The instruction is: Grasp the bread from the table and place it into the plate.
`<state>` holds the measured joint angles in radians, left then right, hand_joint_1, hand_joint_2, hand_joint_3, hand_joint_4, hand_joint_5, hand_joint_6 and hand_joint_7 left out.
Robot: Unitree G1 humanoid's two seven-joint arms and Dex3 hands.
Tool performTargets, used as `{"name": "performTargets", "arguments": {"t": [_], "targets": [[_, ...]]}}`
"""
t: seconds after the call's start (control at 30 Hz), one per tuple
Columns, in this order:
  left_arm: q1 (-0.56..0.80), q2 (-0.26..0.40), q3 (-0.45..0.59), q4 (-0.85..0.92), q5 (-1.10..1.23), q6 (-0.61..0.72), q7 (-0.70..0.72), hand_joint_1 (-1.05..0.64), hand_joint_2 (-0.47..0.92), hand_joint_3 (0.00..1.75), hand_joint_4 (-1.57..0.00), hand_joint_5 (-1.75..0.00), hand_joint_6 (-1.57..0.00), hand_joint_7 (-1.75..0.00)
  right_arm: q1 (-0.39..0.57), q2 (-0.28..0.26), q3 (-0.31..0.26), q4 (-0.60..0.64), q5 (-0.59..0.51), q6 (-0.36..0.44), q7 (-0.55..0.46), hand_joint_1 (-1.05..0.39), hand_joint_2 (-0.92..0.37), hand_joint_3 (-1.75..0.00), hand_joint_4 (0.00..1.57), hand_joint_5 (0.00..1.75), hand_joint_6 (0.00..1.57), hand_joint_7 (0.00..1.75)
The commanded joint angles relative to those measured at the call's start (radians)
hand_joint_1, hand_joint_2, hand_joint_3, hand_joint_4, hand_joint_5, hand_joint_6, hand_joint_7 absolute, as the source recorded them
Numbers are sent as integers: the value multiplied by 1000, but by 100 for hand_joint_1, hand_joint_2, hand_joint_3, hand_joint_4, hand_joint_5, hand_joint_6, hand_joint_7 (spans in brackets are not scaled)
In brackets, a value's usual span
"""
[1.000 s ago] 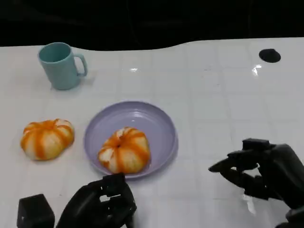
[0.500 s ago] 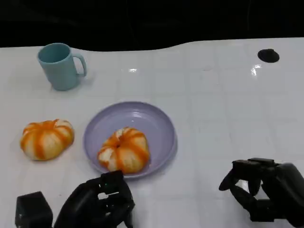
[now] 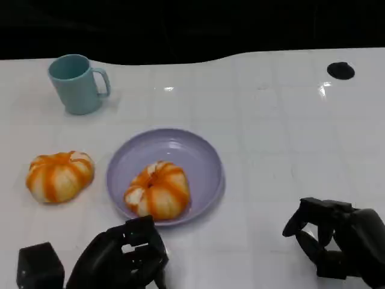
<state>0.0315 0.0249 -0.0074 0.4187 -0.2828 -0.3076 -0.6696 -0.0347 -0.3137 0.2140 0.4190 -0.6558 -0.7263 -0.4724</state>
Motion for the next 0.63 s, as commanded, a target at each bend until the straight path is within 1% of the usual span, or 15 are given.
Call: {"name": "performTargets", "arguments": {"t": [0.03, 0.27, 0.43, 0.53, 0.63], "targets": [[-4, 19, 13, 11, -7, -15, -13, -55, 65, 69, -79, -175, -76, -140, -12, -9, 6, 20, -13, -19, -29, -24, -49, -108, 88, 175, 74, 145], [0, 18, 12, 0, -6, -7, -12, -57, 65, 68, -79, -175, -76, -142, -20, -12, 13, 42, -29, -47, -58, -24, -47, -109, 87, 175, 74, 145], [2, 19, 13, -2, -5, -5, -10, -58, 67, 67, -79, -175, -76, -142, -15, -10, 17, 30, -28, -31, -48, -24, -46, -110, 88, 175, 76, 138], [5, 19, 14, -5, -8, -2, -11, -58, 67, 66, -78, -175, -76, -141, -18, -10, 20, 40, -26, -45, -57, -23, -42, -114, 89, 175, 80, 134], [3, 18, 13, -3, -5, -6, -9, -57, 67, 66, -78, -175, -76, -142, -27, -15, 24, 55, -30, -59, -70, -22, -41, -116, 89, 175, 81, 133]]}}
